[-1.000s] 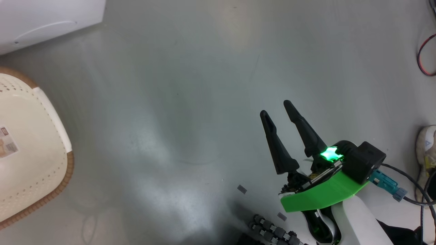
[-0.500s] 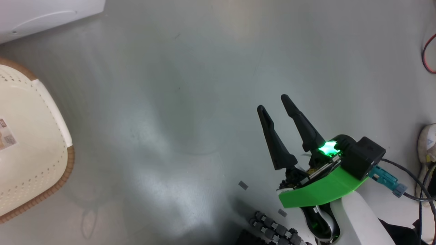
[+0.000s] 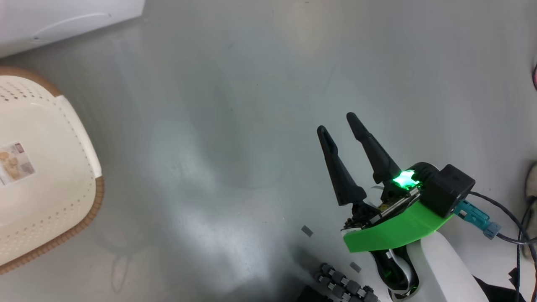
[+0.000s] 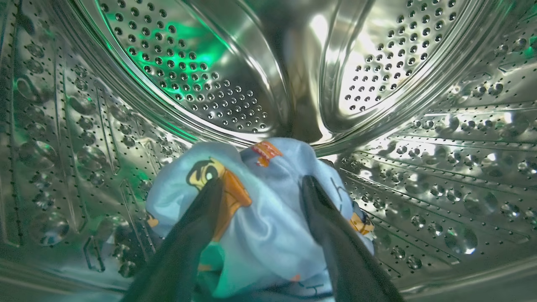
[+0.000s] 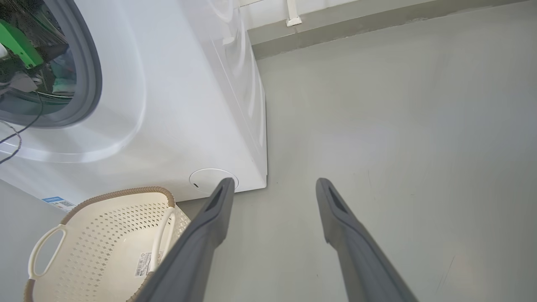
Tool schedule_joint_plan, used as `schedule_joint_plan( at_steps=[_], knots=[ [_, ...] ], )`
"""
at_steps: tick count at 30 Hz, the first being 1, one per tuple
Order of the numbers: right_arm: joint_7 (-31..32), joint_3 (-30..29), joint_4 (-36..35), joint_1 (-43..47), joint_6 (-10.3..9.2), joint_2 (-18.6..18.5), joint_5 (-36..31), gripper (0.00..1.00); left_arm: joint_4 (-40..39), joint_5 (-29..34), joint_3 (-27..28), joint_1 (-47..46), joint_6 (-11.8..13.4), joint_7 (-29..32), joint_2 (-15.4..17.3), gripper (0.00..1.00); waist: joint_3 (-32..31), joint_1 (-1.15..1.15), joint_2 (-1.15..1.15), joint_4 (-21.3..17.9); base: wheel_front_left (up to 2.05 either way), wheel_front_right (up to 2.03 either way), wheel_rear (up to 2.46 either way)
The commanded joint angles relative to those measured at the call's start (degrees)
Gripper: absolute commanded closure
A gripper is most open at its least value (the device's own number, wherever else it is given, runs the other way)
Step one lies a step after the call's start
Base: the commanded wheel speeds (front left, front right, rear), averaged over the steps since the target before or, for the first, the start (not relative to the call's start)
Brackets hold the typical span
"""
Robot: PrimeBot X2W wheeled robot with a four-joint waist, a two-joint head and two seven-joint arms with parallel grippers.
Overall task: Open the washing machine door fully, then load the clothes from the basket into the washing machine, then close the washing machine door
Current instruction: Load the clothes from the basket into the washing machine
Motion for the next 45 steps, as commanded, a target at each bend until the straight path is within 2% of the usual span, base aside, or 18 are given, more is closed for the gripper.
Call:
schedule_joint_plan(
  at_steps=[1, 11, 17, 23, 34, 41, 45],
  knots=[
    [-0.7, 0.3, -0.9, 0.7, 0.16, -0.3, 0.0, 0.0, -1.9, -1.1, 0.6, 2.5, -0.4, -1.1, 1.6, 0.0, -1.0, 0.0, 0.0, 0.7, 0.0, 0.0, 0.0],
    [-0.7, -1.7, 0.0, 1.8, 0.16, -0.3, -2.3, 0.0, -6.4, -4.8, 3.1, 14.9, 2.0, -8.3, -0.4, 0.0, -5.7, 0.0, 0.0, 3.7, 0.0, 0.0, 0.0],
    [-0.7, -3.3, 0.6, 2.8, 0.16, -0.3, -4.6, 0.0, -13.7, -7.3, 4.5, 24.7, 3.9, -11.7, -2.5, 0.0, -9.0, 0.0, 0.0, 6.5, 0.0, 0.0, 0.0],
    [-0.7, -4.8, 1.2, 3.8, 0.16, -0.3, -6.9, 0.0, -24.4, -9.9, 5.9, 36.1, 6.5, -14.4, -4.9, 0.0, -12.5, 0.0, 0.0, 9.5, 0.0, 0.0, 0.0],
    [-0.7, -7.7, 2.8, 6.9, 0.16, -0.3, -11.7, 0.0, -45.2, -8.4, 4.6, 59.3, 13.7, -17.1, -7.7, 0.0, -20.1, 0.0, 0.0, 15.1, 0.0, 0.0, 0.0],
    [-0.6, -9.1, 3.9, 9.2, 0.16, -0.3, -14.0, 0.0, -53.0, -7.8, 3.0, 72.3, 17.6, -17.7, -9.9, 0.0, -25.5, 0.0, 0.0, 17.9, 0.0, 0.0, 0.0],
    [0.4, -10.3, 3.8, 10.9, 0.16, -0.3, -15.2, 0.0, -55.1, -8.7, 2.2, 78.1, 18.6, -18.0, -11.4, 0.0, -28.6, 0.0, 0.0, 19.5, 0.0, 0.0, 0.0]
  ],
)
